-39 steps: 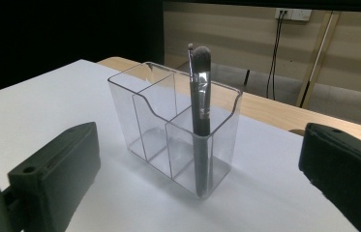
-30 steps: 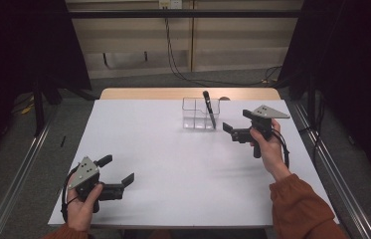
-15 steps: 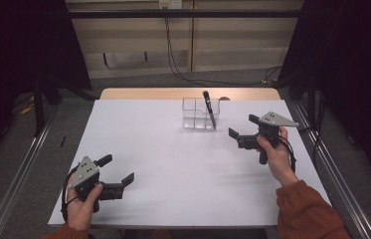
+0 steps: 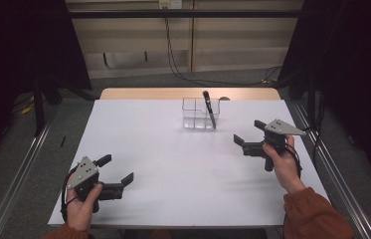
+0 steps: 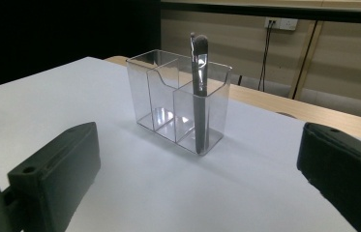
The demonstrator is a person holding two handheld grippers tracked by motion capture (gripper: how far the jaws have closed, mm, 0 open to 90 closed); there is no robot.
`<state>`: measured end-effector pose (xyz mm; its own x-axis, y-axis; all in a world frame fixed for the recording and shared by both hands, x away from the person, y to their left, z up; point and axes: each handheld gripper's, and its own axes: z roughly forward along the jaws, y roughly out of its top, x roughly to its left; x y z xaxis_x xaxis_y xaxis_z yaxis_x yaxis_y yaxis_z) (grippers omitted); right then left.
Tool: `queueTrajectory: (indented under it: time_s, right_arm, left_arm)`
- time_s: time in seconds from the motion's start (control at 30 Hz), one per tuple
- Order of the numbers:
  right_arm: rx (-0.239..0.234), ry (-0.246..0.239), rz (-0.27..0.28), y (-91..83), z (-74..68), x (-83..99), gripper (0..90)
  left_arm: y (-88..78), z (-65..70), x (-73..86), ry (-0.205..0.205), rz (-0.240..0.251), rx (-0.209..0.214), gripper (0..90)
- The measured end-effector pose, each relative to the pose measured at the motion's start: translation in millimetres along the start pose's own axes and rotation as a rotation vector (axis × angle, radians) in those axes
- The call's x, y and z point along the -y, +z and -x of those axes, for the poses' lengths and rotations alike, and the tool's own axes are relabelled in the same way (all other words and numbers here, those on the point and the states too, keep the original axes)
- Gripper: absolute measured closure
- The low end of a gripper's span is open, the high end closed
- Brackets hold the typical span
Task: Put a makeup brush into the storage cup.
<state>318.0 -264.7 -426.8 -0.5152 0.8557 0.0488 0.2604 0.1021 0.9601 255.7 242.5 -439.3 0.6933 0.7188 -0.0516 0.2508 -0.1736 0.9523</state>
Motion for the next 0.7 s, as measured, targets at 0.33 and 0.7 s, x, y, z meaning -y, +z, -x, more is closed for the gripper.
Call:
queueTrajectory:
  time_s: [0.33,0.7]
  right_arm:
    - [-0.004,-0.003,-0.009,-16.6,-5.4,8.2,0.9]
    - [-0.001,-0.003,-0.004,-40.2,-10.5,18.7,0.9]
  left_arm:
    - [-1.4,0.5,0.3,-0.001,0.001,-0.002,1.7]
    - [-3.3,0.9,0.8,-0.004,0.009,-0.009,1.7]
